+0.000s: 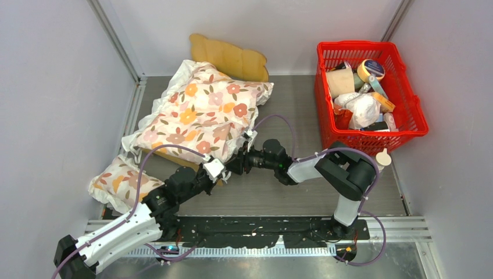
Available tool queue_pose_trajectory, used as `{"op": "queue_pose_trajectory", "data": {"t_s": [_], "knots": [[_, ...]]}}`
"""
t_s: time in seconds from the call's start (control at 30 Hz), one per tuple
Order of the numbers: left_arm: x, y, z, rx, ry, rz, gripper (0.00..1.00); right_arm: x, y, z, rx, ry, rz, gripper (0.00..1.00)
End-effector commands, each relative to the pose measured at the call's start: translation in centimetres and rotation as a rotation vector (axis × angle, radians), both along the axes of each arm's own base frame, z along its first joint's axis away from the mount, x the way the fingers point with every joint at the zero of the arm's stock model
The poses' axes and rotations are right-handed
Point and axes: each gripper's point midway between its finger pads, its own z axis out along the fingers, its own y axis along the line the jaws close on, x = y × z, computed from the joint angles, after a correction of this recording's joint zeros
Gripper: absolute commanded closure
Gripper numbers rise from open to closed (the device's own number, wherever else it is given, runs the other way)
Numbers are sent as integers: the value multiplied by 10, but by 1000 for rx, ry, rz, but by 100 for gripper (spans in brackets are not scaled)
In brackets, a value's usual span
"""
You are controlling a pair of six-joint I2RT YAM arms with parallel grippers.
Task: Set up the pet bed
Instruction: Tie the ropes to the bed frame.
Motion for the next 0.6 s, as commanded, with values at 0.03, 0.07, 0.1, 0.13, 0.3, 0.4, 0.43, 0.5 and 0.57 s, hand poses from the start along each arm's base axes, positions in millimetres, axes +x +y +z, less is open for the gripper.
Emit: {"op": "queue_pose_trajectory", "data": {"t_s": [0.03, 0.07, 0.1, 0.13, 0.3, 0.4, 0.43, 0.5, 0.57], "knots": [[7, -11, 47, -99, -97, -14, 100, 0, 5, 8, 42, -27, 24, 58], [7, -11, 47, -100, -98, -14, 100, -1, 5, 8, 49, -25, 26, 58], [7, -11, 46, -100, -97, -14, 100, -1, 6, 7, 49, -23, 30, 58], [7, -11, 47, -100, -99, -14, 100, -1, 6, 7, 50, -23, 31, 58], [8, -12, 47, -100, -97, -14, 100, -2, 4, 1, 30, -20, 29, 59], [9, -12, 46, -105, -97, -11, 100, -3, 3, 2, 36, -25, 32, 64], [9, -13, 46, -108, -98, -12, 100, -4, 4, 4, 42, -31, 36, 66], [9, -13, 46, -109, -97, -11, 100, -5, 4, 9, 56, -40, 35, 77], [9, -14, 45, -108, -96, -12, 100, -5, 4, 11, 50, -47, 25, 91]]}}
